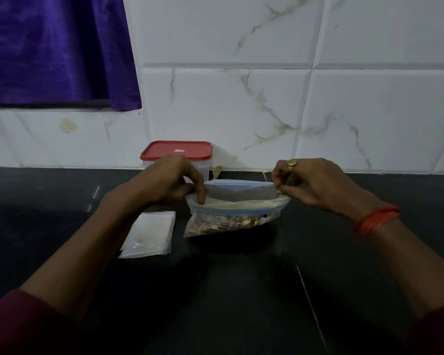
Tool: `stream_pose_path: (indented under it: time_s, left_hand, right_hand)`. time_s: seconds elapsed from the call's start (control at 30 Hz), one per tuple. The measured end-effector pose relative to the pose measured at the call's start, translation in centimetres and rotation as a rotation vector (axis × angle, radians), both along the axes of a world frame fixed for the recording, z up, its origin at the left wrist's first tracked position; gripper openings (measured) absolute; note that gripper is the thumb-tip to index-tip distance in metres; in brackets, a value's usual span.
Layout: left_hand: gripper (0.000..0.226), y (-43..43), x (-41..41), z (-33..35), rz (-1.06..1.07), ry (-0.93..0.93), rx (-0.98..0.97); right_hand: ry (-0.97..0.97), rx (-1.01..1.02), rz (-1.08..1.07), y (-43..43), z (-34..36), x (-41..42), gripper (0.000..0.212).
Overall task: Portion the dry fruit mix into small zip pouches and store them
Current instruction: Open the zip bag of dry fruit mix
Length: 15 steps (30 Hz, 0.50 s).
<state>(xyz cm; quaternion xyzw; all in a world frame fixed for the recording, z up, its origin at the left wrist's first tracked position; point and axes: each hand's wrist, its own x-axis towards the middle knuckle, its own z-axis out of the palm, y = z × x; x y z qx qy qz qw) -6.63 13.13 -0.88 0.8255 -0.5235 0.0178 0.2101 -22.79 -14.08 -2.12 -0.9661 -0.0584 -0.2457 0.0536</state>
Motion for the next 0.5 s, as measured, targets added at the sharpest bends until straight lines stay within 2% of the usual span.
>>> stream_pose_path:
  time_s: [0.1, 0.2, 0.33, 0.43, 0.5]
  left_hand:
    - [0.031, -0.1, 0.1, 0.1, 0.024, -0.038, 0.091]
    - [0.019, -0.4, -0.4, 0.2, 0.072, 0.02, 0.151]
    - [0.039, -0.8, -1.3, -0.3, 0.217, 0.181, 0.126]
    - [0.044, -0.9, -1.3, -0.6, 0.238, 0.234, 0.1]
    - [0.039, -1.0, -1.4, -0.3, 0.245, 0.324, 0.044]
  right_hand:
    - [0.054, -0.064, 0.075, 0.2, 0.0, -0.1, 0.021]
    - [0.143, -0.102, 0.117, 0.7, -0.2, 0.1, 0.029]
    - [0.182, -0.104, 0.048, 1.2, 0.1, 0.6, 0.028]
    - [0.243, -0.127, -0.024, 1.8, 0.3, 0.8, 0.039]
    - [0.26, -0.116, -0.056, 1.9, 0.5, 0.5, 0.044]
